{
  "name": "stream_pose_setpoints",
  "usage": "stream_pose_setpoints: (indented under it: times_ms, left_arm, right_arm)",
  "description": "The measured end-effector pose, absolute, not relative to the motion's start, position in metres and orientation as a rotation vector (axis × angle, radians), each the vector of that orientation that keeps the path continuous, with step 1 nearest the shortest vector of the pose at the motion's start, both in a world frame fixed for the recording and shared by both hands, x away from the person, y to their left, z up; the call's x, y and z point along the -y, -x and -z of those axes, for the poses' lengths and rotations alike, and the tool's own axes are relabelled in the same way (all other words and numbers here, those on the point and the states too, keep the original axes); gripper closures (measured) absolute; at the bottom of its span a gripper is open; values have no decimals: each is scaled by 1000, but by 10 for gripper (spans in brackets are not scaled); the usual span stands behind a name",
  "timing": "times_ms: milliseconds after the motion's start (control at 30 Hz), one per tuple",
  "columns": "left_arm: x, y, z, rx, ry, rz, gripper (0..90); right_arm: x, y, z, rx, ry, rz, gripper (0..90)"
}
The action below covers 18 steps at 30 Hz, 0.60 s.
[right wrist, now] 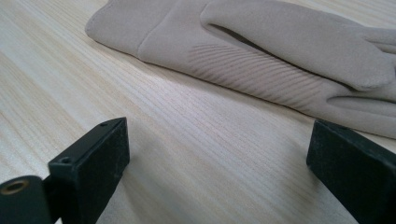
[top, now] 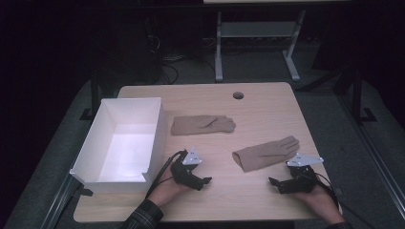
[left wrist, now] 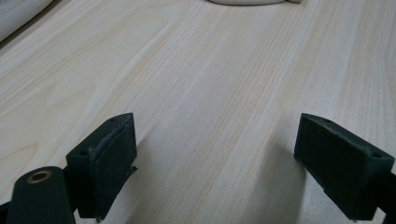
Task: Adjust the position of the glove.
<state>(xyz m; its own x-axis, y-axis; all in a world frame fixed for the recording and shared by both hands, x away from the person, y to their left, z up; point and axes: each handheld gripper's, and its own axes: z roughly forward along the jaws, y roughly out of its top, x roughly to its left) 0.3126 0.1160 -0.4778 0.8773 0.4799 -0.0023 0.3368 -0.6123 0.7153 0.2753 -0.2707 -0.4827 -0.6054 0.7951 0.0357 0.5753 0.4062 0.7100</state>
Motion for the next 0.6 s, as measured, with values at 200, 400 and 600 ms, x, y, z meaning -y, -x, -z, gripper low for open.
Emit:
stream_pose_setpoints:
  times_ms: [200, 400, 600]
  left_arm:
    - [-116, -312, 478, -587, -2283, -245, 122]
    - [-116, -312, 478, -589, -2279, -241, 122]
    - [-114, -315, 478, -586, -2277, -241, 122]
  right_arm:
    - [271, -276, 483, -2362, -1181, -1011, 55]
    - [272, -277, 478, -2372, -1210, -990, 156]
    - [273, -275, 468, -2379, -1242, -982, 414]
